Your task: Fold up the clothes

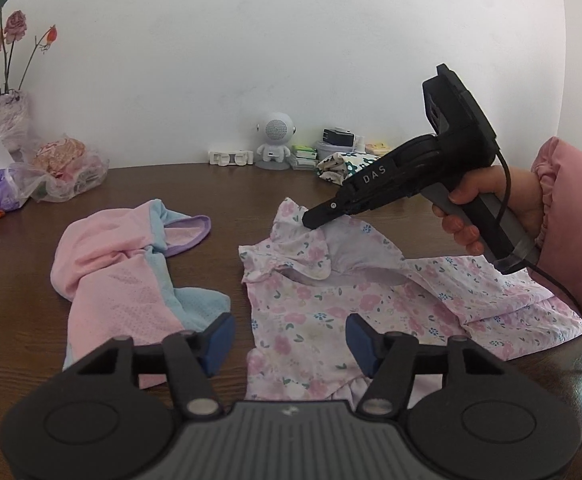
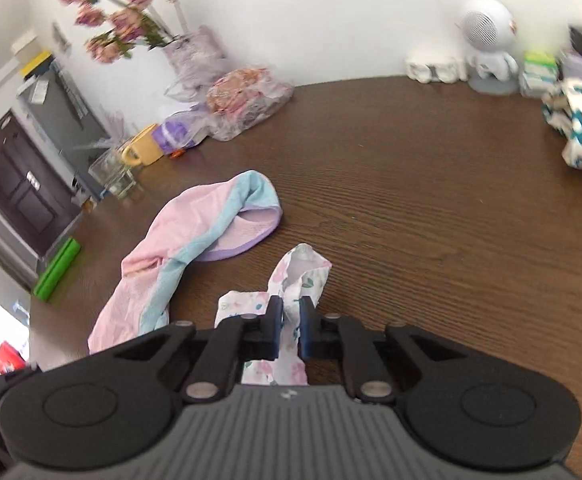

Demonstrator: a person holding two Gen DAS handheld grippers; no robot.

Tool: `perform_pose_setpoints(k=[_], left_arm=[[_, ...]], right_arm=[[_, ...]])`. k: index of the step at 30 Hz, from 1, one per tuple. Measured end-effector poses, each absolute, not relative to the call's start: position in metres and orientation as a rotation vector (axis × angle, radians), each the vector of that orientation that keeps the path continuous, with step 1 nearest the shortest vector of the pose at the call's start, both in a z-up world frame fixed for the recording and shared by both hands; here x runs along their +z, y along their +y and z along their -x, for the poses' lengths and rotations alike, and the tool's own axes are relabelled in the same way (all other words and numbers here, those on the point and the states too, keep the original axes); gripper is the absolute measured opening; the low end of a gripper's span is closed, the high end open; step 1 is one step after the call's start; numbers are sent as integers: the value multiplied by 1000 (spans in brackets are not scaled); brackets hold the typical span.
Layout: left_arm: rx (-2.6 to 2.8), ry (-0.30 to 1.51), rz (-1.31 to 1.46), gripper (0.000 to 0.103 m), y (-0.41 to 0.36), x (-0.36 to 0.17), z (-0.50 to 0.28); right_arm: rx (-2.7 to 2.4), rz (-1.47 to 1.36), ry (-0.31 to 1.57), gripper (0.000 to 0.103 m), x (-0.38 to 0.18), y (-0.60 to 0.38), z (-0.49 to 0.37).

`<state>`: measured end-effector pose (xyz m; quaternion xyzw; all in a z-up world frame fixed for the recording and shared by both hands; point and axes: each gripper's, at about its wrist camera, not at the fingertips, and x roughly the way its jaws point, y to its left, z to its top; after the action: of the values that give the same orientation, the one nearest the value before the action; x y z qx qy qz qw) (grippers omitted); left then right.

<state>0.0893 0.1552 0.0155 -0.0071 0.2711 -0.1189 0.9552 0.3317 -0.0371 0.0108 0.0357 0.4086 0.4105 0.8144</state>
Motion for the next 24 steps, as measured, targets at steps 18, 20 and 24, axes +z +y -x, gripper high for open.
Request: perform_pose_setpoints(k=[18,20,24], left_arm=[[-314,563,-14,19,151,46,-190],[-335,626,-50,9,141,33,-206],[-338,694,-93,5,135,14,-217]], right_arm=[[1097,745,560,9,-3,15,-203],[1091,747,555,9,-5,17,-201],[1081,707,567,11,-4,11,-201]])
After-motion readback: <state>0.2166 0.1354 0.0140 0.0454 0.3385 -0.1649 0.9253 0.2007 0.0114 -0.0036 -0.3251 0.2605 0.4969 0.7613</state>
